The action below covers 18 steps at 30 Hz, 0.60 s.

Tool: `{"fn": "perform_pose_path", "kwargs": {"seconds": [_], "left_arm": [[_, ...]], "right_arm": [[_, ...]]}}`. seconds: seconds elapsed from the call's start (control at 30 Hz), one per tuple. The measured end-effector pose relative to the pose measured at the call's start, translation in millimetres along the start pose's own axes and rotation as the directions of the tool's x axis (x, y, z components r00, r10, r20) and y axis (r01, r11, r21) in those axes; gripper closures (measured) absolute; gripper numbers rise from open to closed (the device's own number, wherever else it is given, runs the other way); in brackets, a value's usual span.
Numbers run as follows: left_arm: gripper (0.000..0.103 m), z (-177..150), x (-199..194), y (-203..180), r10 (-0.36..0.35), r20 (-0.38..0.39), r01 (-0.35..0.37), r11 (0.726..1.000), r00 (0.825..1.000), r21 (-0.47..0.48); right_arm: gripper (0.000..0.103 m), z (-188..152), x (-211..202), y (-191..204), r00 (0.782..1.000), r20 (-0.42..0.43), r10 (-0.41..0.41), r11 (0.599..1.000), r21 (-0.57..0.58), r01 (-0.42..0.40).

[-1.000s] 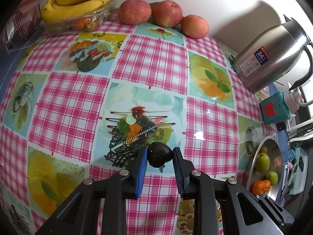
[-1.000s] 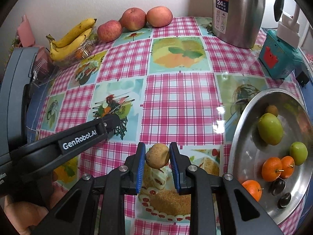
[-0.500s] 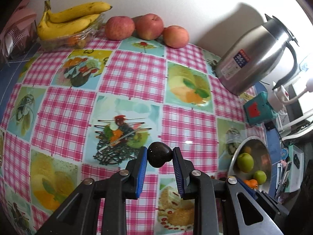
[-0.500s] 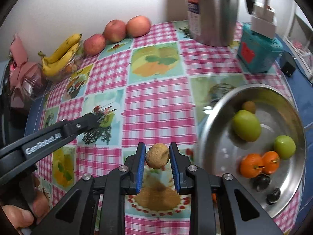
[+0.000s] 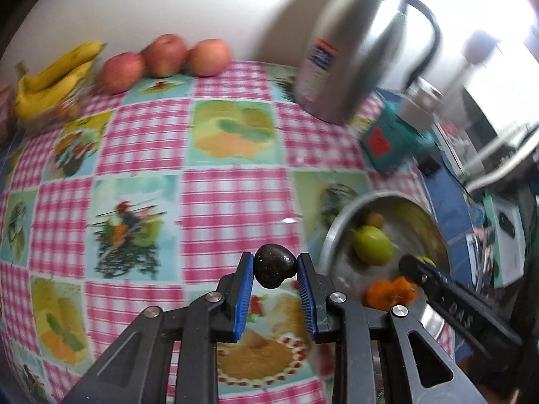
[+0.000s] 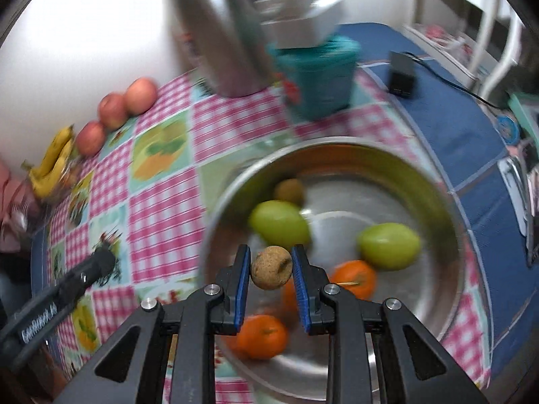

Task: Organize fruits
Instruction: 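Carry the black plum and tan fruit over the steel bowl with both tools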

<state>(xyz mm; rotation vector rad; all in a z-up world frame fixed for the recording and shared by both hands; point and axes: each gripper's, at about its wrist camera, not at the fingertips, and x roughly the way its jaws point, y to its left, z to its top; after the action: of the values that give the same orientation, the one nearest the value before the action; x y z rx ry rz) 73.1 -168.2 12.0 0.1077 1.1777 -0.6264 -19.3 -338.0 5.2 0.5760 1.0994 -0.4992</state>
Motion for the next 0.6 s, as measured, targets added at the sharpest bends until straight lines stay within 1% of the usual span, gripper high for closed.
{"fn": "perform_pose_path", "kwargs": {"seconds": [0.13,0.27,0.4,0.6], "left_arm": [[0.075,-7.1,7.5,-29.8,-0.006,-0.008,0.006,0.997,1.000,0.078],[0.075,-13.5,15.3,-48.4,0.003,-0.019,-0.001,0.992,1.000,0.128],[0.075,-18.0,21.2,-58.0,0.005,-0.027,-0.001,0.989,1.000,0.147],[0.075,-20.9,26.4,-60.1,0.002,-0.034,0.003,0.988,0.999,0.156]], "right_arm": [[0.077,3.4,-2.8,-21.5,1.000,0.010,-0.008,0.999,0.045,0.008],[0.077,6.2,-2.8,-32.0,1.000,0.012,-0.011,0.998,0.064,0.010],[0.077,6.3,-1.0,-34.3,1.000,0.006,-0.017,0.998,0.061,0.017],[0.077,6.9,-0.2,-34.0,1.000,0.004,-0.017,0.998,0.055,0.017]]}}
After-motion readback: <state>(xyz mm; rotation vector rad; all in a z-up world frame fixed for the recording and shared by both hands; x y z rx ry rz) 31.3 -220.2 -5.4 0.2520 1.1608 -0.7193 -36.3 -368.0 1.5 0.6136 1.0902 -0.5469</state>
